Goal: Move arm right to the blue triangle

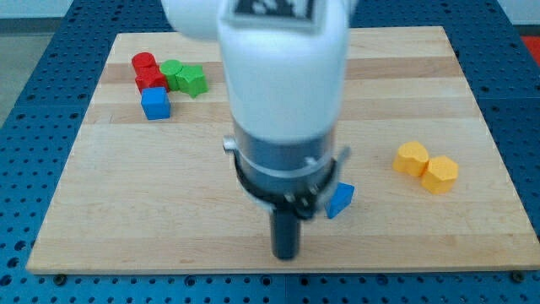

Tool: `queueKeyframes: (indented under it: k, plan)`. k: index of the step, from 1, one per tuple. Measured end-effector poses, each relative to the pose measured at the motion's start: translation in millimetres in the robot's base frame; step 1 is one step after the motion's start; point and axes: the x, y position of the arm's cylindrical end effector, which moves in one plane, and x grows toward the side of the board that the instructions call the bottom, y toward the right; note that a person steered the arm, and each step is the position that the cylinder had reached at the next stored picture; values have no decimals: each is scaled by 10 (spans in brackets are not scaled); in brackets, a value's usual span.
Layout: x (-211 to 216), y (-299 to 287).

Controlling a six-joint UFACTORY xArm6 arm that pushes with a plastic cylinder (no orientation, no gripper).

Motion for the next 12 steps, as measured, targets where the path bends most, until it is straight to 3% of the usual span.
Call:
queueKeyframes:
  k: [1, 2, 3, 4, 6, 8, 9, 11, 12]
  plan:
    - [22, 148]
    - [-315, 871]
    - [-315, 871]
    - [-428, 727]
    - [-1292, -262]
    - [-1138, -382]
    - [-525, -470]
    - [-540, 735]
    - [-748, 885]
